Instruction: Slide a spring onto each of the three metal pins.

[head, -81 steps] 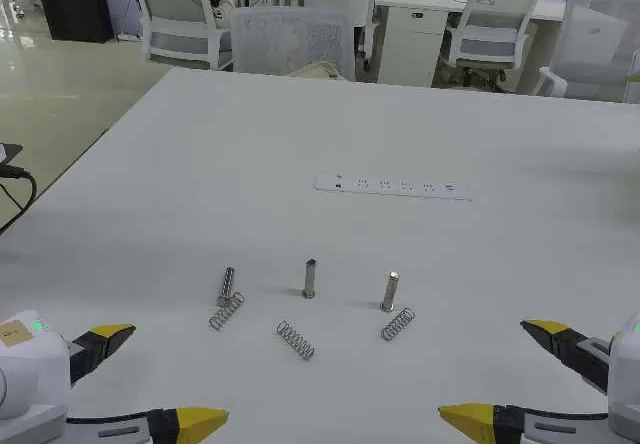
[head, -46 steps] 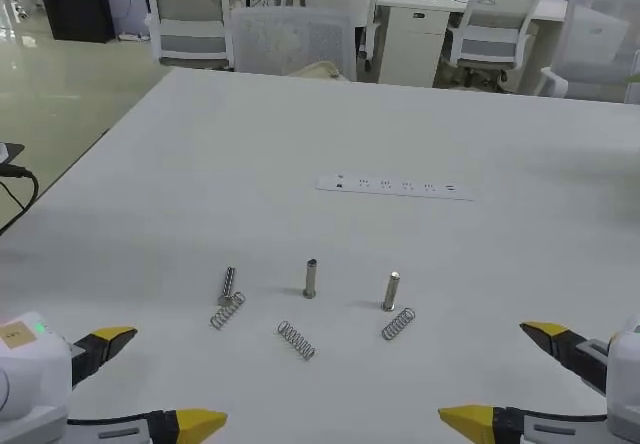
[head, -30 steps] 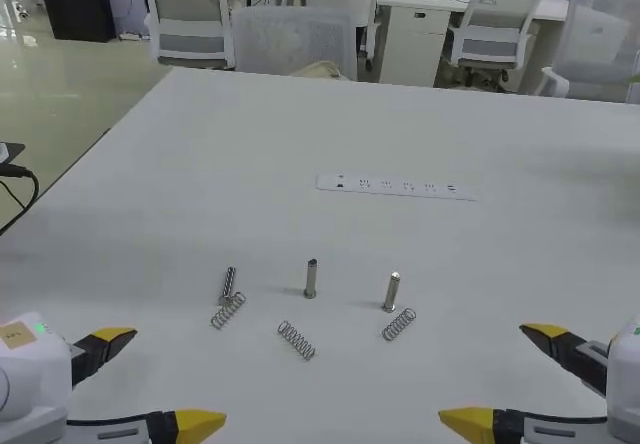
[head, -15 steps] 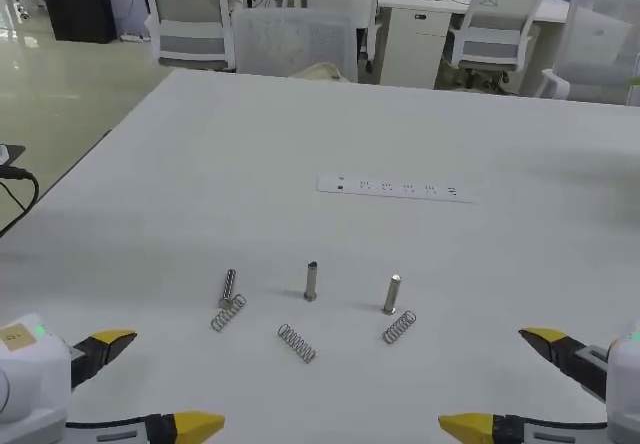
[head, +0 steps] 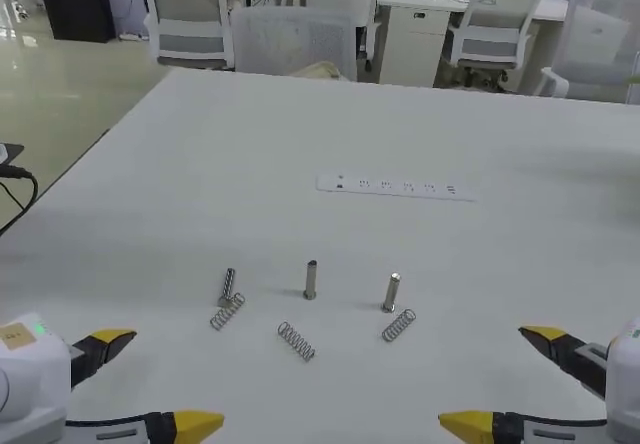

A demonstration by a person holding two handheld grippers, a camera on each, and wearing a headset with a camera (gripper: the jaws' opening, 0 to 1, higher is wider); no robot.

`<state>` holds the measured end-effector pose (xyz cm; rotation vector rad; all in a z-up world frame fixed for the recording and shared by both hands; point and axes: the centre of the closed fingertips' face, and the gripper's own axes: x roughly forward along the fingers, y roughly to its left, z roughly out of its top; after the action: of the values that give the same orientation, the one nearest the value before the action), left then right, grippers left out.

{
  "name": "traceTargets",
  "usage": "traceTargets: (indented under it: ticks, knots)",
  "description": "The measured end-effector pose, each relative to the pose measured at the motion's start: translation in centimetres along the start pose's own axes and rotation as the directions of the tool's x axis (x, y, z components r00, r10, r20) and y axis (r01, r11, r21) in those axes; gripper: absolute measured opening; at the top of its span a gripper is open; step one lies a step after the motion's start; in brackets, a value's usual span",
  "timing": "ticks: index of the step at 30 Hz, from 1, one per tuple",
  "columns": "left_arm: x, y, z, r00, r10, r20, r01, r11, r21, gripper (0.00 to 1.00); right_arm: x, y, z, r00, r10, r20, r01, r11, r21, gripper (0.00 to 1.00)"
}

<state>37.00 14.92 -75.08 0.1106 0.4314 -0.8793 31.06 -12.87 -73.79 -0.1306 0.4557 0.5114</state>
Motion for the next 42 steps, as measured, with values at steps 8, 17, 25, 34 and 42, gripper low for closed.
traceTargets:
  ticks: [8,17,25,34,42]
  knots:
    - [0.3,0.3,0.4,1.0000,-0.001,0.003,0.001,1.000,0.002,0.86,0.0,-0.1,-0.1,1.0000,0.000,-0.003,0.000,1.000,0.002,0.93]
    - [1.2,1.1,2.3,0.9998,0.004,0.021,-0.004,1.000,0.022,0.83,0.0,-0.2,-0.2,1.0000,-0.006,-0.001,0.006,1.000,0.004,0.93]
    - [2.0,2.1,3.8,0.9996,0.004,0.028,-0.006,0.999,0.046,0.80,-0.1,-0.3,-0.2,1.0000,-0.010,-0.001,0.010,1.000,0.007,0.92]
    - [3.3,3.6,5.9,0.9988,0.019,0.045,-0.022,0.999,0.050,0.77,-0.2,-0.5,-0.3,0.9998,-0.019,-0.003,0.019,1.000,0.009,0.92]
    - [5.0,4.3,6.7,0.9991,0.027,0.034,-0.029,0.998,0.063,0.72,-0.2,-0.5,-0.6,0.9998,-0.018,-0.011,0.018,1.000,0.010,0.92]
